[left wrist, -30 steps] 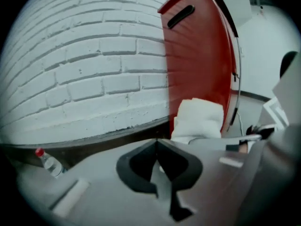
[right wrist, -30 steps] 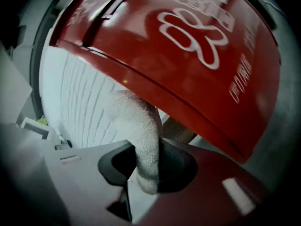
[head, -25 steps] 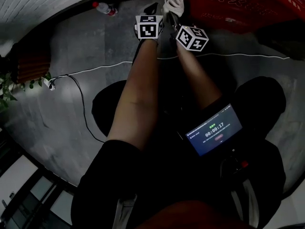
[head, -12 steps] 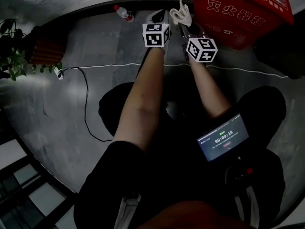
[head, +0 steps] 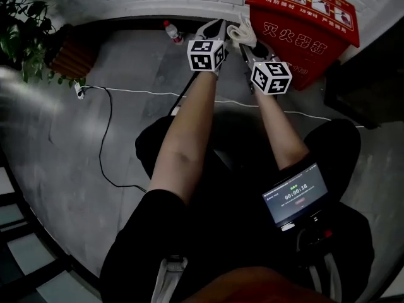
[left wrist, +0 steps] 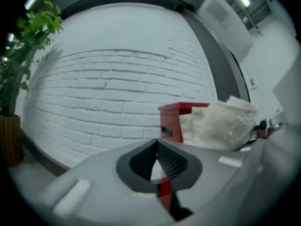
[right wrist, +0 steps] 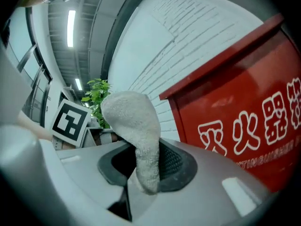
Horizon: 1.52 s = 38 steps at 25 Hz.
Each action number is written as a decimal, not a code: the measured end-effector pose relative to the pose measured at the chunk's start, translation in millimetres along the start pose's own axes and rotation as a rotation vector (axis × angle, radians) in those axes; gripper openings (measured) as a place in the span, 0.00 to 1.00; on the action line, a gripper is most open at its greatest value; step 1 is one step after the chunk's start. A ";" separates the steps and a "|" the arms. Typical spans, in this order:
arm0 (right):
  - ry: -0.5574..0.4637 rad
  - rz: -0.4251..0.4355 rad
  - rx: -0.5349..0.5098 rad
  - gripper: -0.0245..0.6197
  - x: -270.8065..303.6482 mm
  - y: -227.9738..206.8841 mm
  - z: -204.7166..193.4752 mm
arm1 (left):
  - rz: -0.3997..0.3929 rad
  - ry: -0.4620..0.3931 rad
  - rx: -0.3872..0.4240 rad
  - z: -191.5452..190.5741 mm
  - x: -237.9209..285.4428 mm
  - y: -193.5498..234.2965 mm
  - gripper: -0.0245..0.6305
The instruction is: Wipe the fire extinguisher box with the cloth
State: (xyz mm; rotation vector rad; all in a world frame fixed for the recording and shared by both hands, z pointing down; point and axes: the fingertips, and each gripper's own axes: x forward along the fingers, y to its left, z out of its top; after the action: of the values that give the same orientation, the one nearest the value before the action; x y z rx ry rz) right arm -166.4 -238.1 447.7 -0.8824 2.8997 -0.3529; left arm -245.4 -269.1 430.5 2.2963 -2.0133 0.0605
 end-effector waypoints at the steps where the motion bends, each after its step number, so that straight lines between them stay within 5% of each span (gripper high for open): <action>1: -0.003 0.003 -0.017 0.18 -6.0 1.3 11.3 | -0.006 -0.017 0.033 20.2 -1.0 -4.7 0.04; 6: -0.043 0.020 -0.124 0.18 -32.2 15.9 82.4 | -0.040 -0.065 0.199 116.8 -12.3 -33.8 0.04; 13: -0.049 -0.009 -0.385 0.18 -47.4 14.3 194.6 | -0.068 -0.111 0.180 187.0 -11.8 -62.6 0.04; 18: 0.048 -0.080 -0.546 0.18 -37.3 -17.1 250.2 | -0.088 -0.130 0.199 215.8 -4.8 -64.7 0.04; 24: 0.219 -0.150 -0.758 0.19 -4.8 -70.5 255.1 | -0.073 -0.117 0.227 213.2 28.3 -53.5 0.04; 31: 0.403 -0.193 -0.991 0.19 38.2 -80.1 244.2 | -0.120 -0.071 0.273 190.3 50.8 -46.2 0.04; 38: 0.491 -0.235 -1.036 0.19 89.9 -125.0 249.3 | -0.144 -0.002 0.198 176.5 85.2 -35.9 0.04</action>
State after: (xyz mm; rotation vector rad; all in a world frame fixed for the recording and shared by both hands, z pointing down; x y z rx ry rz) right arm -135.7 -437.3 235.1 -1.3878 3.3583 1.2027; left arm -203.5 -364.7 260.9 2.5530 -1.9152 0.2578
